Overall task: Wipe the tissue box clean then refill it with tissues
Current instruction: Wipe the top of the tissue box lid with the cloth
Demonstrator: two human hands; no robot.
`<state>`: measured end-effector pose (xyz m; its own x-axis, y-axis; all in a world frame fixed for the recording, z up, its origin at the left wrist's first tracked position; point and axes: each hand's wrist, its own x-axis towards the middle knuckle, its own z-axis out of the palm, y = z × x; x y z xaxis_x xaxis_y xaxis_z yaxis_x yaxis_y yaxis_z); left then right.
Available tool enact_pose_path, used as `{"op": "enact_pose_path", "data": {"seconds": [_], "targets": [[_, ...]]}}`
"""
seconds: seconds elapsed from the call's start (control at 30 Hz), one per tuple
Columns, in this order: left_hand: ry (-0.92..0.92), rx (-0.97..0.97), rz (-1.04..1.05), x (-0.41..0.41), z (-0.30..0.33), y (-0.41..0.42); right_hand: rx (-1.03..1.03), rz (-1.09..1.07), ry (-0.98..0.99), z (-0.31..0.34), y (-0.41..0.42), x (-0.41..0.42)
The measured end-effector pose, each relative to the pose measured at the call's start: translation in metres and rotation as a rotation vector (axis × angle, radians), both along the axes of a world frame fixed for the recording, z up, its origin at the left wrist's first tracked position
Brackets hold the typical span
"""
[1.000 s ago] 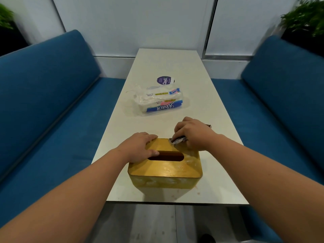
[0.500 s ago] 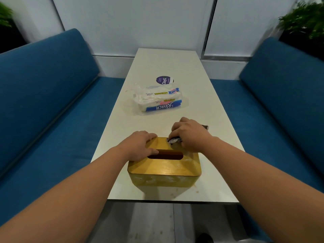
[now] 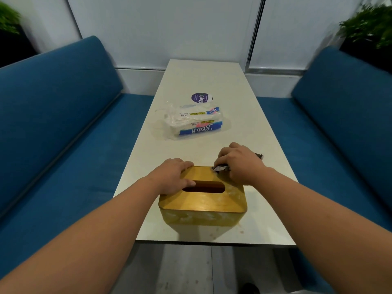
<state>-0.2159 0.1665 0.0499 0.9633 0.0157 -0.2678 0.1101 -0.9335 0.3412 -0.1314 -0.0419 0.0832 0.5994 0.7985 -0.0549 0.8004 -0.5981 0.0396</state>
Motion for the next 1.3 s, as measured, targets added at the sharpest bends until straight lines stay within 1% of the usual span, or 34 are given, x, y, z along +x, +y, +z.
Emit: {"op": "enact_pose_path", "data": {"seconds": [0.07, 0.2, 0.3, 0.37, 0.5, 0.53, 0.63, 0.8, 0.93, 1.07, 1.13, 1.17, 1.2, 1.23, 1.27, 1.3], "targets": [[-0.006, 0.002, -0.002, 0.0, 0.0, -0.001, -0.006, -0.004, -0.008, 0.002, 0.0, 0.0], [-0.012, 0.003, -0.003, -0.001, 0.0, -0.001, -0.03, 0.119, -0.001, 0.001, 0.017, -0.01], [-0.014, -0.002, -0.001, -0.001, -0.001, 0.0, -0.071, 0.071, -0.019, 0.008, 0.009, 0.0], [-0.008, 0.002, 0.002, -0.001, -0.002, -0.001, -0.058, 0.058, -0.016, 0.009, 0.008, 0.003], [-0.016, -0.007, 0.007, -0.001, -0.001, -0.001, -0.028, 0.164, 0.023, 0.001, 0.023, -0.011], [-0.015, -0.008, 0.007, 0.0, -0.001, -0.001, -0.029, 0.163, 0.019, 0.0, 0.022, -0.009], [-0.011, -0.001, 0.011, -0.001, -0.001, -0.001, -0.044, 0.086, -0.014, 0.003, 0.022, -0.002], [-0.065, -0.04, -0.005, -0.001, 0.0, 0.0, -0.04, 0.192, 0.004, 0.0, 0.046, -0.016], [-0.044, -0.031, 0.024, -0.002, -0.001, -0.001, -0.065, 0.065, -0.034, 0.0, 0.041, -0.007], [-0.07, -0.058, 0.003, 0.0, -0.001, 0.0, -0.059, 0.187, -0.016, -0.001, 0.049, -0.014], [-0.032, -0.041, 0.002, 0.0, -0.001, 0.002, -0.108, 0.121, -0.052, 0.002, 0.046, -0.01], [-0.016, -0.001, -0.009, 0.0, 0.0, 0.002, -0.116, 0.036, -0.083, 0.002, 0.043, -0.005], [-0.04, 0.036, -0.017, 0.0, 0.003, 0.002, -0.054, -0.083, -0.088, 0.005, 0.04, 0.0], [-0.122, 0.027, 0.002, 0.0, 0.009, 0.001, 0.073, -0.23, -0.039, 0.009, 0.039, 0.005], [-0.26, -0.057, 0.063, -0.001, 0.017, -0.002, 0.255, -0.377, 0.058, 0.016, 0.04, 0.007], [-0.412, -0.223, 0.144, -0.001, 0.027, -0.006, 0.446, -0.491, 0.188, 0.025, 0.043, 0.007]]}}
